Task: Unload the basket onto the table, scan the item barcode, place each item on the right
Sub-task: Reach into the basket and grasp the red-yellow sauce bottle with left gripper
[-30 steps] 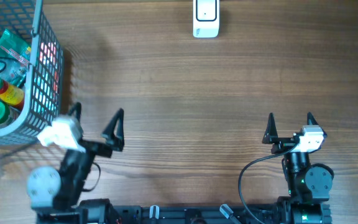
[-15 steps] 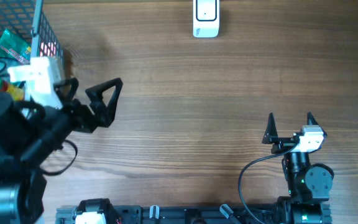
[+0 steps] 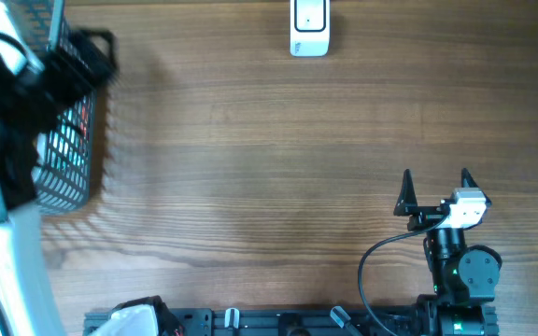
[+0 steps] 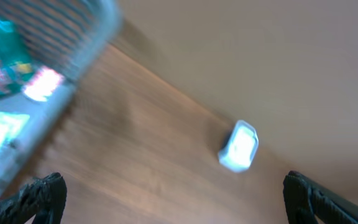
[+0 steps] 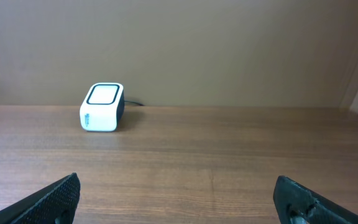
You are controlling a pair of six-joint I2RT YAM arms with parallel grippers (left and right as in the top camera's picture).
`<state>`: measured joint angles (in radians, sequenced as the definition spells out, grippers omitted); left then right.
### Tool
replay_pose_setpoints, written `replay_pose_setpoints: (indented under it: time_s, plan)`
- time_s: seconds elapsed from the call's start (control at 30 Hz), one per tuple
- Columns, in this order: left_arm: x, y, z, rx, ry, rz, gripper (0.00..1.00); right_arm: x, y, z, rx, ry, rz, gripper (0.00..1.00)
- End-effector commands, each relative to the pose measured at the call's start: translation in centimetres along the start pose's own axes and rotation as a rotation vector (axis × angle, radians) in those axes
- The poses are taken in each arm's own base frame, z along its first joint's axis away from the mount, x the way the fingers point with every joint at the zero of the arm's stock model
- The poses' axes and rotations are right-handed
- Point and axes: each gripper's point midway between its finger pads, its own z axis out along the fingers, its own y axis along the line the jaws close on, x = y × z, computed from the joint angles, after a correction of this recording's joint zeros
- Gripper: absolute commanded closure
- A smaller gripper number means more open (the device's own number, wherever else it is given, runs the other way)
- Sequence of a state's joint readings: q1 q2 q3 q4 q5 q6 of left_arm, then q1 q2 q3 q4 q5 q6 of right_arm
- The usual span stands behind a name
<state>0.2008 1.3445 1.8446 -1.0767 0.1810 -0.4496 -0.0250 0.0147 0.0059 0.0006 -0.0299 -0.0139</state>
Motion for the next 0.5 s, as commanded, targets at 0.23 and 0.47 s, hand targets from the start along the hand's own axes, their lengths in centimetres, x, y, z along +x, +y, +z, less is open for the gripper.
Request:
replay_pose_setpoints:
  time_s: [0.23,0.47]
  plan:
    - [-6.8,15.1,2.4,-0.383,-0.096,-0.613,0.0,-0.2,0.4,0.0,-0.022,-0.009,-0.013,0.0]
    - [-4.8,19.8,5.9,-0.537,0.02,-0.573,0.0,-0.2,0.4,0.0,-0.022,-0.008,-0.013,0.0]
